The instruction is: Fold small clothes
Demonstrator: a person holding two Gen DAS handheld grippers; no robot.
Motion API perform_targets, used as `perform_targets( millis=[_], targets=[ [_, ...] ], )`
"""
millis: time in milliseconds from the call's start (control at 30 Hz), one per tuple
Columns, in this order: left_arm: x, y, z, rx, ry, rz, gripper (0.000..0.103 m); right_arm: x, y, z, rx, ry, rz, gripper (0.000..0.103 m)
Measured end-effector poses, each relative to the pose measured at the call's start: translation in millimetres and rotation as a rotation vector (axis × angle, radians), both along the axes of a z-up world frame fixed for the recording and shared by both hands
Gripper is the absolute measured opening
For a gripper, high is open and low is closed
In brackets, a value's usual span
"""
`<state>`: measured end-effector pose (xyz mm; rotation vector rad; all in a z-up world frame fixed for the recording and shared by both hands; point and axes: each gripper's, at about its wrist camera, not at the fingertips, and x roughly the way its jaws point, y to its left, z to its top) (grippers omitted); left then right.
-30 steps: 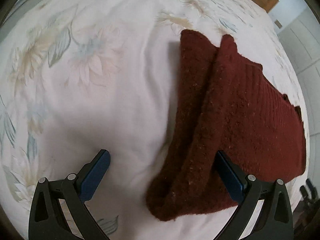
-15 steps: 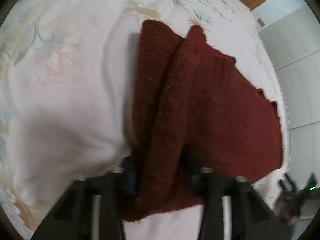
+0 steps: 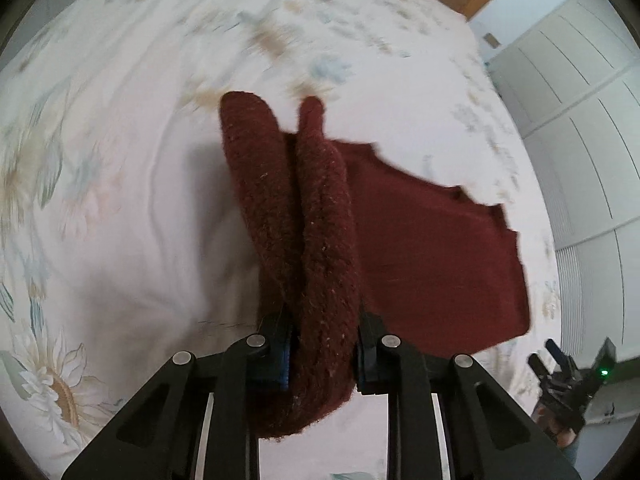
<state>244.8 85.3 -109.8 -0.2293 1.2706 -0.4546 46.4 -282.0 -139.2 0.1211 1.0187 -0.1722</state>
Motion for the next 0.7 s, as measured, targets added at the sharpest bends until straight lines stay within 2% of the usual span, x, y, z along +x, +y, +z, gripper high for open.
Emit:
perform_targets(
  millis=[133,333,533,700],
  targets=[
    [-0.5,-46.9,34.7,0.01,-0.046,-0.073,0.018,-13.8,-20.0,10.9,0.02,-0.035,-0.054,0.103],
    [-2.5,-138.9,65.9,0.037,-0.121,-0.195,0.017,-36.0,-58.5,29.3,0.069,-0.124,-0.129,0.103],
    [-18.6,-241.6,61.1,0.048,-0.144,-0.322,0.017,-52.5,-93.1,40.2,0.055,-0.155,-0.19,0.103],
    [-45.6,-312.8,19.1,0.1,-0.104,-0.39,0.017,-59.2,-109.5,29.6,0.05,-0.115,-0.215,0.103]
  ],
)
